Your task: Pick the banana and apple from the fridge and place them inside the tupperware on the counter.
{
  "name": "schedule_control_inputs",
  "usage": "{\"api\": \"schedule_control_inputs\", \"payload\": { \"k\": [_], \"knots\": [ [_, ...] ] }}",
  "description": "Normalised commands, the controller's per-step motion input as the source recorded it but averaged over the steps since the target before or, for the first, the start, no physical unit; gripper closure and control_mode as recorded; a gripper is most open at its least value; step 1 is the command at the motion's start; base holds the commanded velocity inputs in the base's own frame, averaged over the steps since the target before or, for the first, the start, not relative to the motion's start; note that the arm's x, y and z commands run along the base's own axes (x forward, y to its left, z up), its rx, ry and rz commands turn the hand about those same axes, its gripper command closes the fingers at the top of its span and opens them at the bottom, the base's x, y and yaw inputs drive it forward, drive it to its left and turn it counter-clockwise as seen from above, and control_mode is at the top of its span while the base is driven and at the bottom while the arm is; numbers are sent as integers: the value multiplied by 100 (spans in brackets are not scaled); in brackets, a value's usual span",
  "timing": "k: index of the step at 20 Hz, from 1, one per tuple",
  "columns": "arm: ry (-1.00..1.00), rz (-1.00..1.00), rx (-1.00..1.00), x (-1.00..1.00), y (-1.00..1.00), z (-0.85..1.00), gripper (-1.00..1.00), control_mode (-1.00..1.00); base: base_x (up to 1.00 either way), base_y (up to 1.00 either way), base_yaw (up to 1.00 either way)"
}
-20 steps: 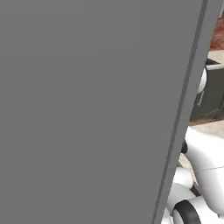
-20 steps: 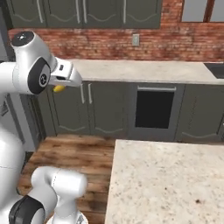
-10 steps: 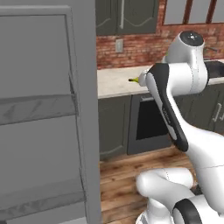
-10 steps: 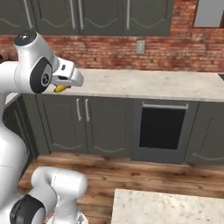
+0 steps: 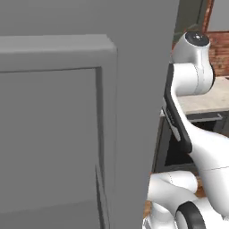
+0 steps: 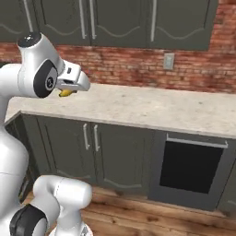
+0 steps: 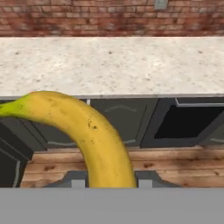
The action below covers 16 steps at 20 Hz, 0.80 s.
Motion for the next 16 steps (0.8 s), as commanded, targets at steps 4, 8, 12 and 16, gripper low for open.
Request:
{"api": "schedule_control_inputs", "payload": {
  "k": [4, 8, 12, 16],
  "knots": [
    [0, 0, 0, 0, 0, 0, 100, 100, 47, 22, 70],
    [0, 0, 0, 0, 0, 0, 100, 100, 8, 9, 90],
    [0, 0, 0, 0, 0, 0, 100, 100, 36, -3, 96],
    [0, 0, 0, 0, 0, 0, 100, 100, 92, -32, 86]
  ]
}}
